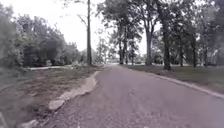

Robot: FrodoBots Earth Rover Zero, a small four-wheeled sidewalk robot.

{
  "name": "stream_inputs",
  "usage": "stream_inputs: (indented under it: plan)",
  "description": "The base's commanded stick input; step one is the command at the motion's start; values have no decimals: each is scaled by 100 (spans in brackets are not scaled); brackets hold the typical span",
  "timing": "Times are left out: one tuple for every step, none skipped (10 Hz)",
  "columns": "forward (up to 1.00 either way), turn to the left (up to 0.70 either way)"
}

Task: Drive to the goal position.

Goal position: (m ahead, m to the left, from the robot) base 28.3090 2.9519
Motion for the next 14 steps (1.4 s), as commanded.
stream_inputs:
  plan:
    - [70, 0]
    - [70, 0]
    - [70, 0]
    - [70, 0]
    - [70, 0]
    - [70, 0]
    - [70, 0]
    - [70, 0]
    - [70, 0]
    - [70, 0]
    - [70, 0]
    - [70, 0]
    - [70, 0]
    - [70, 0]
